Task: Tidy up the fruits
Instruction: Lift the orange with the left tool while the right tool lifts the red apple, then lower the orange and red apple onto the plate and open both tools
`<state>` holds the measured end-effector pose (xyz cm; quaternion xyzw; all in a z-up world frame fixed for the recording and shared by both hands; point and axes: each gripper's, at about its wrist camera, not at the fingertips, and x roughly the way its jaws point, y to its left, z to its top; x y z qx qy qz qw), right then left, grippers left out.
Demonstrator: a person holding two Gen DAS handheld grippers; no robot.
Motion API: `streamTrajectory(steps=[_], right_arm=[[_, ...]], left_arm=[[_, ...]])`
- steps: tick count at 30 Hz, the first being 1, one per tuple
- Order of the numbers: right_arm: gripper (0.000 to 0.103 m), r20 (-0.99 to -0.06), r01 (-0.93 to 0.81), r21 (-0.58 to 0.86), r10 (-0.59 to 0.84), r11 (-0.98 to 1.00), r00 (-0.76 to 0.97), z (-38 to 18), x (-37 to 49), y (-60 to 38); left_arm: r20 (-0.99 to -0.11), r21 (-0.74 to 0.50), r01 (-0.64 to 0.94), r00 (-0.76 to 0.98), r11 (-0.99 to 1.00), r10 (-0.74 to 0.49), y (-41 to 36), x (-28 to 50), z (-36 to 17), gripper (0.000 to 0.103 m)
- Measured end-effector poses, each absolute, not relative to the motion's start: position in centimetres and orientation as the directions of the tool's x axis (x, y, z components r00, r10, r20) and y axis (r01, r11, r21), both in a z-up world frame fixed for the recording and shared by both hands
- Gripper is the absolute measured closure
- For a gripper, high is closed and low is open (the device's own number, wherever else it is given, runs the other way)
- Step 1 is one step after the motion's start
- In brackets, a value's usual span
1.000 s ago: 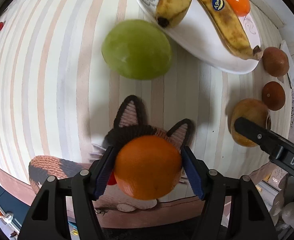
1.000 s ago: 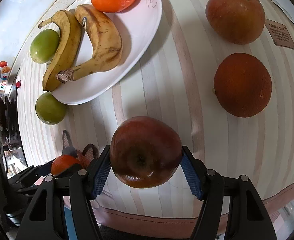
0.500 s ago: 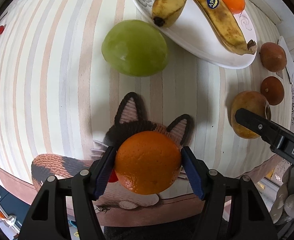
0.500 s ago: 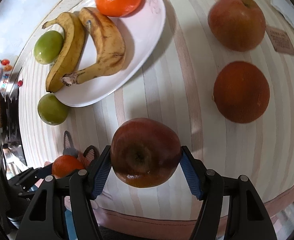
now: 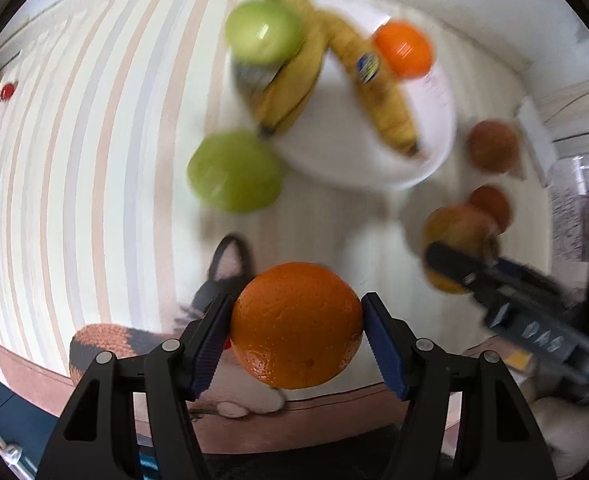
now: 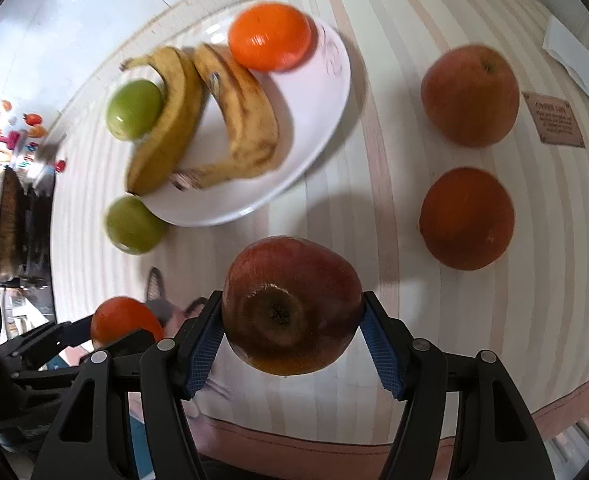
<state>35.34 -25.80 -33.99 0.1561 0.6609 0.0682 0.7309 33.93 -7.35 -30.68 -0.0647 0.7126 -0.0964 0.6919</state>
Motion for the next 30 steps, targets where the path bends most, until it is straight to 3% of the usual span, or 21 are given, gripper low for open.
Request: streamTrajectory(steps=[4, 9, 18, 30], right_arm=[[0.034, -0.926, 0.104, 0.354, 0.333, 0.929, 0.176, -31.2, 36.3, -26.6], [0.034, -0.921, 0.11, 0.345, 0.315, 0.932, 0.228, -29.3, 39.7, -27.3], [0.034, -0.945, 0.105, 0.282, 0.257, 0.954, 0.2, -31.5, 46.1, -27.4], [0.032, -0.957, 0.089, 0.281, 0.272, 0.955, 0.106, -34.1, 48.1, -27.4]], left_arm=[[-0.958, -0.283, 0.057, 0.028, 0.958, -0.284, -8.3, 36.6, -27.1, 0.04], [-0.958, -0.267, 0.097, 0.078, 0.959, -0.275, -10.0, 41.4, -25.3, 0.04], [-0.974, -0.228, 0.074, -0.021, 0.971, -0.227, -10.6, 48.3, -29.2, 0.039], [-0.972, -0.209, 0.037, -0.119, 0.977, -0.203, -11.5, 49.1, -32.3, 0.039]])
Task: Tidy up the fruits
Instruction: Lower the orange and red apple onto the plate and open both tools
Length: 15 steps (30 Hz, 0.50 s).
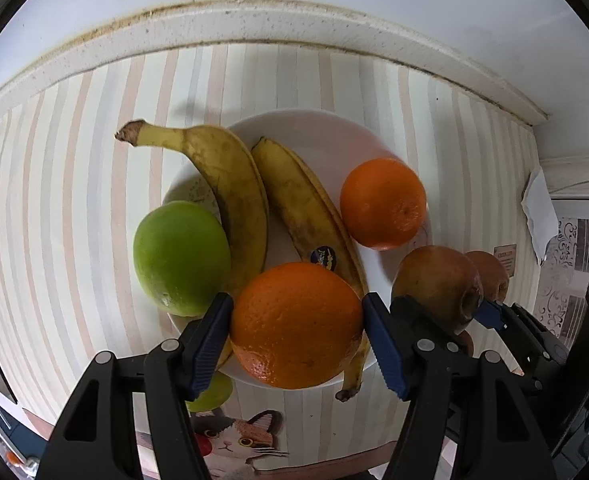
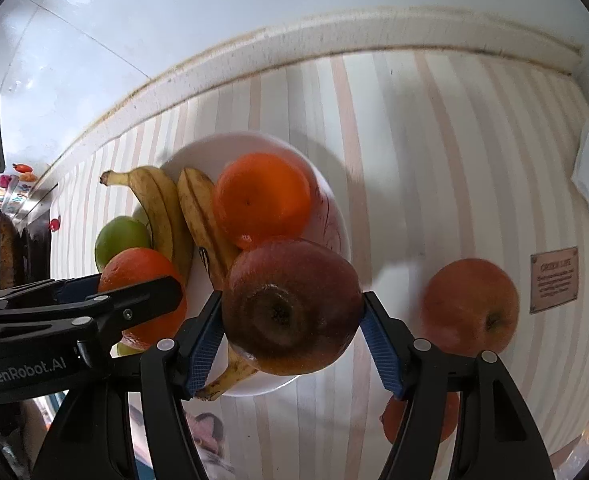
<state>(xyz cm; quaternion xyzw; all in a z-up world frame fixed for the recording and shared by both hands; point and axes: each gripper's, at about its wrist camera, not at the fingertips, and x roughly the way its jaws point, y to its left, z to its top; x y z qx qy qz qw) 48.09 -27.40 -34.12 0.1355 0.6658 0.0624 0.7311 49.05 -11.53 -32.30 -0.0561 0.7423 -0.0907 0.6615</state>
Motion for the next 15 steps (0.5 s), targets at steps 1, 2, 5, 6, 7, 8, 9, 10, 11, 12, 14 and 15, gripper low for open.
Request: streamTrajectory(steps=[1, 2, 5, 6, 7, 8, 9, 10, 11, 12, 14, 15], right_arm=[[0.029, -0.956, 0.087, 0.284, 0.274, 0.955, 0.103, -34.2, 48.0, -27.4], [0.026, -0.951, 0.086, 0.298, 0.288, 0.951, 0.11, -34.1, 47.9, -27.5], [0.021, -0.951, 0.086, 0.297, 0.287, 0.951, 0.118, -33.8, 47.9, -27.6], [0.021, -0.95, 0.089, 0.299, 0.288, 0.95, 0.121, -33.6, 48.0, -27.7], [0.018, -0.951, 0.089, 0.296, 0.284, 0.951, 0.123, -33.4, 48.0, -27.7], [0.016, -0.952, 0.086, 0.291, 0.28, 0.953, 0.123, -33.2, 48.0, -27.6], [0.014, -0.953, 0.083, 0.288, 0.277, 0.954, 0.126, -33.0, 48.0, -27.7], [0.012, -0.955, 0.081, 0.28, 0.269, 0.956, 0.128, -32.7, 47.9, -27.7], [0.011, -0.957, 0.078, 0.271, 0.26, 0.959, 0.128, -32.5, 47.9, -27.6], [0.01, -0.96, 0.074, 0.259, 0.248, 0.963, 0.128, -32.2, 47.8, -27.5], [0.01, -0.966, 0.065, 0.232, 0.222, 0.971, 0.13, -31.6, 47.4, -27.4], [0.01, -0.969, 0.056, 0.218, 0.209, 0.974, 0.133, -31.1, 47.0, -27.4]], left_arm=[[-0.97, -0.216, 0.028, -0.117, 0.976, -0.212, -11.3, 49.0, -32.3, 0.038], [-0.968, -0.228, 0.018, -0.113, 0.973, -0.225, -11.1, 49.0, -32.2, 0.034], [-0.96, -0.263, 0.004, -0.103, 0.965, -0.261, -10.8, 49.0, -31.5, 0.019], [-0.962, -0.257, 0.003, -0.092, 0.966, -0.255, -10.8, 49.0, -31.3, 0.019], [-0.964, -0.255, 0.006, -0.076, 0.967, -0.254, -10.8, 49.0, -30.9, 0.019], [-0.966, -0.253, 0.009, -0.064, 0.968, -0.252, -10.7, 48.9, -30.5, 0.019], [-0.968, -0.248, 0.01, -0.05, 0.969, -0.248, -10.6, 48.8, -30.0, 0.019], [-0.969, -0.245, 0.012, -0.037, 0.969, -0.245, -10.5, 48.7, -29.5, 0.019], [-0.971, -0.239, 0.017, -0.022, 0.971, -0.239, -10.4, 48.6, -29.1, 0.019], [-0.974, -0.225, 0.025, -0.004, 0.974, -0.225, -10.2, 48.4, -28.5, 0.019], [-0.981, -0.19, 0.039, 0.033, 0.981, -0.192, -10.0, 48.0, -27.6, 0.019], [-0.983, -0.171, 0.045, 0.055, 0.984, -0.174, -9.8, 47.6, -27.1, 0.019]])
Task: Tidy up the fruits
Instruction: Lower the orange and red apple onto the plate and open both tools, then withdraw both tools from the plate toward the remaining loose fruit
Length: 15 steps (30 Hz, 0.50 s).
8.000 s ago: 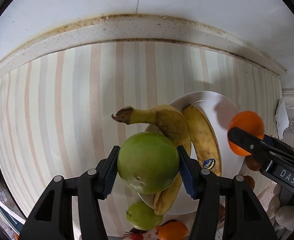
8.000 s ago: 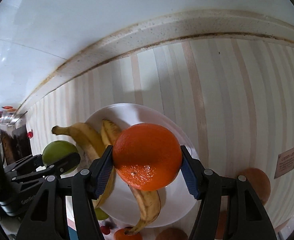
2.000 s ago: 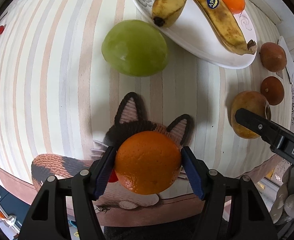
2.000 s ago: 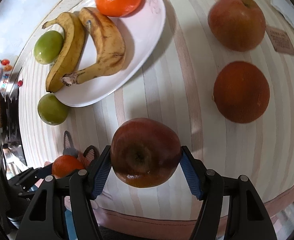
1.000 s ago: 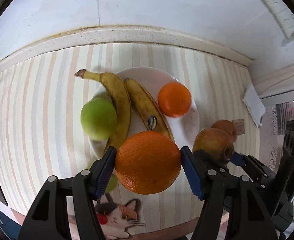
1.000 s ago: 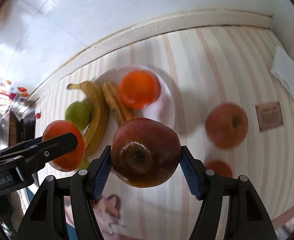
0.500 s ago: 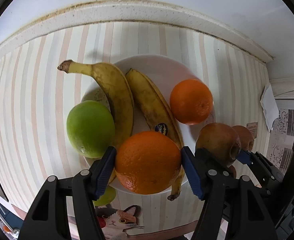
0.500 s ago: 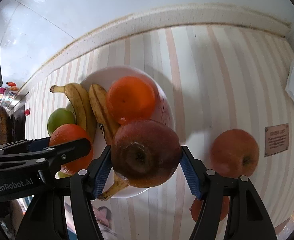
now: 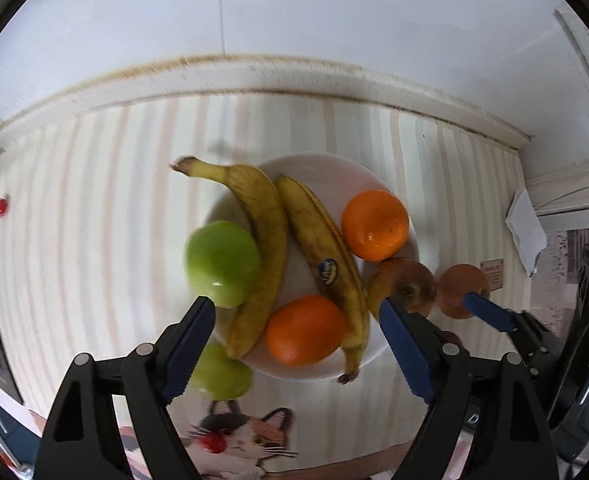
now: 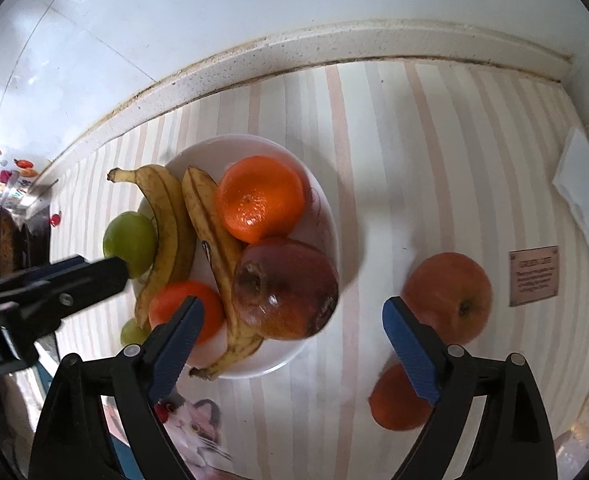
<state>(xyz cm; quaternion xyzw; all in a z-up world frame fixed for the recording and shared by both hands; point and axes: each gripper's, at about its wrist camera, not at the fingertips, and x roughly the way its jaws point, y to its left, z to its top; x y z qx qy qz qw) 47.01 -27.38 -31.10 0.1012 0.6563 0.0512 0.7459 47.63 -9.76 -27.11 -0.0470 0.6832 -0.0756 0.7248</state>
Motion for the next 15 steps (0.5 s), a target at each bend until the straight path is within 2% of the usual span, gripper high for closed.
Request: streamTrajectory(steps=[7, 15], right_arm=[[0.01, -0.976, 0.031, 0.157, 0.151, 0.987, 0.16, -29.4, 44.7, -26.9], [0.01, -0.963, -0.001, 0.147, 0.144, 0.989, 0.228, -26.5, 41.1, -26.2]], left_arm=[[-0.985, -0.1, 0.049, 0.138, 0.994, -0.105, -7.9, 44.8, -25.4, 0.019], [-0.975, -0.082, 0.035, 0.203, 0.996, -0.087, -6.2, 40.4, -23.9, 0.019]])
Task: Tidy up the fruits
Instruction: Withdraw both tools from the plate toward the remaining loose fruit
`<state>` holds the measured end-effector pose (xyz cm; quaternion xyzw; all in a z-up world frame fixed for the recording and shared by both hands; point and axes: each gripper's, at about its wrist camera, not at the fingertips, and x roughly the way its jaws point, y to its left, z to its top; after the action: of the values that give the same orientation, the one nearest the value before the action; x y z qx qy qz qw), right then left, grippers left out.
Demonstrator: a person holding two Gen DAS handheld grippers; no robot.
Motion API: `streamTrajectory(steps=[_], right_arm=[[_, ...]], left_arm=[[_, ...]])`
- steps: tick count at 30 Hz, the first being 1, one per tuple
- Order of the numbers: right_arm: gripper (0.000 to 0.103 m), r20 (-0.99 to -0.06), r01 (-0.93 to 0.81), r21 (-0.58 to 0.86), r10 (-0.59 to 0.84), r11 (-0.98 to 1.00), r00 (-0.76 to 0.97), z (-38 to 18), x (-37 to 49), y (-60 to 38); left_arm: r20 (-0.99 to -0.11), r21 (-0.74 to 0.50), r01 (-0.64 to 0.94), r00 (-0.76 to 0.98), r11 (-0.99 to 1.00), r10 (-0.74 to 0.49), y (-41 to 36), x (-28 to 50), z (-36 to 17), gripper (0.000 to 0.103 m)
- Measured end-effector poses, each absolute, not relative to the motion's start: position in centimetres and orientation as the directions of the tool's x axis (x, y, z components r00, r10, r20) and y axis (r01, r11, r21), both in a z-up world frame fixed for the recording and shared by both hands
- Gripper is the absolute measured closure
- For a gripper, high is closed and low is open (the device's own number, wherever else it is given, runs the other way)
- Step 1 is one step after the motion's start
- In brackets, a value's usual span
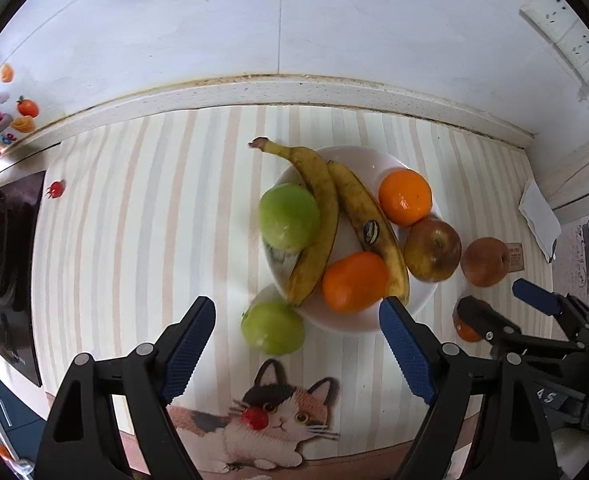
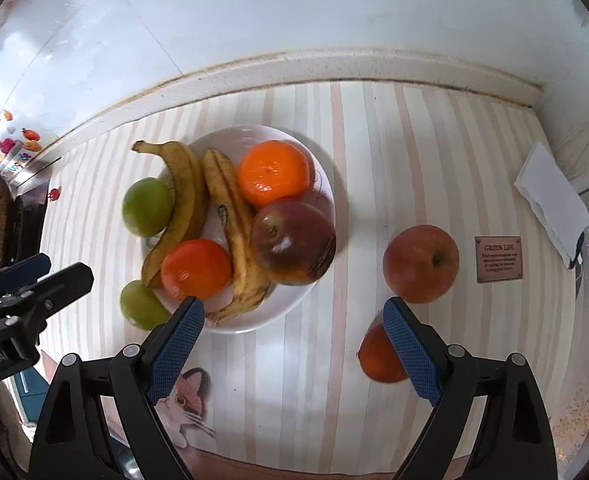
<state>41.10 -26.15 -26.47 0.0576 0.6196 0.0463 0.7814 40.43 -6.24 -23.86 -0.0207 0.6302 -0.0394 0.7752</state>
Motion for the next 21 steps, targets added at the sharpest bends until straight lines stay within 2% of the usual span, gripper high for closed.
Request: streamTrajectory(steps=[21], right_arm=[[0.01, -0.869, -0.078, 0.114, 0.137, 0.99, 0.475, -15.5, 31.8, -24.5]], left_arm=[[-0.913, -0.077, 0.063, 0.396, 0.995, -0.096, -6.1, 32.0, -16.0, 0.019]])
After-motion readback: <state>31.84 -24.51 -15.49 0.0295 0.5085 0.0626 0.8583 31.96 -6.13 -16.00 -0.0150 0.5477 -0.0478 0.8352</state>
